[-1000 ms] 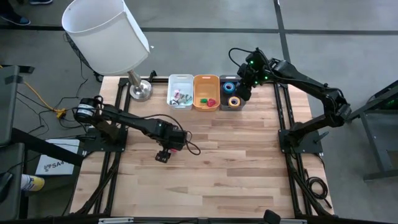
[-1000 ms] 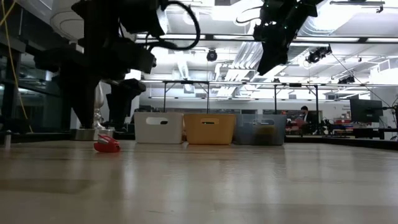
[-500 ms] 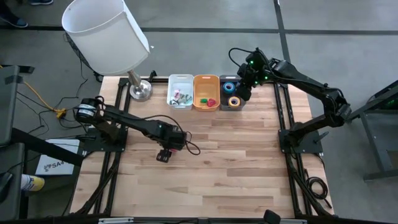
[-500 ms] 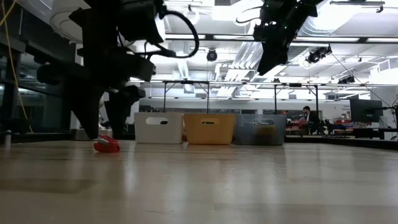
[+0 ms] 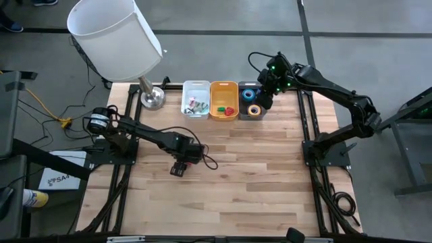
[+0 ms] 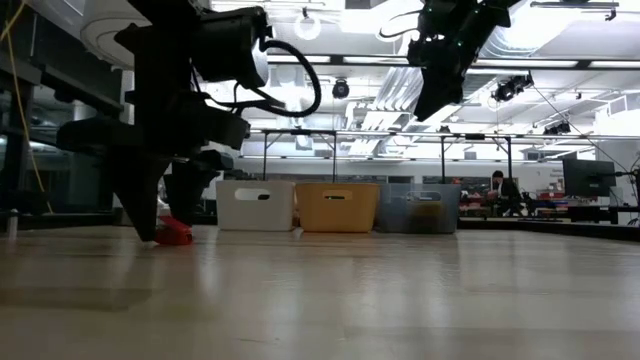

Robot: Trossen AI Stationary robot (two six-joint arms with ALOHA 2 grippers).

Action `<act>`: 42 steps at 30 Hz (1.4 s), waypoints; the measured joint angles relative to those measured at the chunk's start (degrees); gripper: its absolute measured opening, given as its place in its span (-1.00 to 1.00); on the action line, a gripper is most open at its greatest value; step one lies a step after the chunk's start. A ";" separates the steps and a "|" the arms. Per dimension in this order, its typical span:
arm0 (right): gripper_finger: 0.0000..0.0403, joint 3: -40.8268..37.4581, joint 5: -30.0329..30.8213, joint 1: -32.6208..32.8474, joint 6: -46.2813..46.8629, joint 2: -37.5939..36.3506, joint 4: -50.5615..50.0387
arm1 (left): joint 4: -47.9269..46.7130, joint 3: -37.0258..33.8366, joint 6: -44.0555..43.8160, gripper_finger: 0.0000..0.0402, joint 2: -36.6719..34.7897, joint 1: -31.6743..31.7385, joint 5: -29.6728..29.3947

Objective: Pick and place Stapler, Stapler remover, tape
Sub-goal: Put the red stapler into the yellow bin

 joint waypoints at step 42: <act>-0.18 0.00 4.79 -0.01 -1.20 0.00 -0.68 | 3.16 9.41 -0.01 -0.68 0.00 4.89 -10.28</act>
